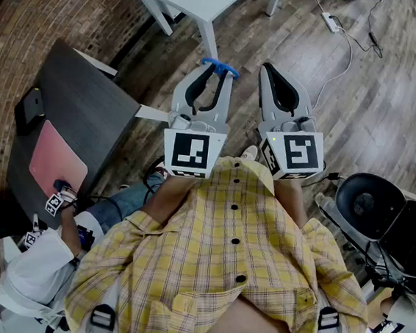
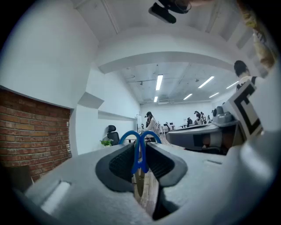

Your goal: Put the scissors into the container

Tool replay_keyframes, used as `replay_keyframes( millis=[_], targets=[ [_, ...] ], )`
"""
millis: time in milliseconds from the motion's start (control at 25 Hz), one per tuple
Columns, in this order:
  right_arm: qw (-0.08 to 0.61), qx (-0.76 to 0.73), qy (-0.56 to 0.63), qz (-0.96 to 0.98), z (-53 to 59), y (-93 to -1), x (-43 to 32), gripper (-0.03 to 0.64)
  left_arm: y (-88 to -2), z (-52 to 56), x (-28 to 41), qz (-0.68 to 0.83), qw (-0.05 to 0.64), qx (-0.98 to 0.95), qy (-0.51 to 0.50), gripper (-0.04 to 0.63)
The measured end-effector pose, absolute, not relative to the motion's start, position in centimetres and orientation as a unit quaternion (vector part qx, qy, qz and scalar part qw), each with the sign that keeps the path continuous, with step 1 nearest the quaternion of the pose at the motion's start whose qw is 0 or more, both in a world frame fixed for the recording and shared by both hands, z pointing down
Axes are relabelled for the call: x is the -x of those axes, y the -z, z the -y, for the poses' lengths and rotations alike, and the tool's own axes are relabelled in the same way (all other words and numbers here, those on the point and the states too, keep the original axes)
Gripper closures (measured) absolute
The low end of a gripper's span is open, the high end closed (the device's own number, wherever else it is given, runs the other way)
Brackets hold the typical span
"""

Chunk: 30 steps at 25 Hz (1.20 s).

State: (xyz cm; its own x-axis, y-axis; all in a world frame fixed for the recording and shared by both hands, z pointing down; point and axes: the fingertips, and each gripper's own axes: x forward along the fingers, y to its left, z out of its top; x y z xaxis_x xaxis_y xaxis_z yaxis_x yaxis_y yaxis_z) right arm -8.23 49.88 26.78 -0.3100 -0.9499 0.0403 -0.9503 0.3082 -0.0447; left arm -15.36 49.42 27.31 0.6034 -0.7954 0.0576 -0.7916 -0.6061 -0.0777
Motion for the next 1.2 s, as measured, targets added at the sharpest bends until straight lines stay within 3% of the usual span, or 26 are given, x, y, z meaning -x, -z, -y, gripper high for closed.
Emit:
replay_keyframes(
  millis=[1200],
  targets=[
    [-0.018,-0.572,-0.034,0.819,-46.1,-28.5,-0.5,0.612,-29.8,-46.4,8.1,-0.488,0.004,0.870,0.078,0.506]
  ],
)
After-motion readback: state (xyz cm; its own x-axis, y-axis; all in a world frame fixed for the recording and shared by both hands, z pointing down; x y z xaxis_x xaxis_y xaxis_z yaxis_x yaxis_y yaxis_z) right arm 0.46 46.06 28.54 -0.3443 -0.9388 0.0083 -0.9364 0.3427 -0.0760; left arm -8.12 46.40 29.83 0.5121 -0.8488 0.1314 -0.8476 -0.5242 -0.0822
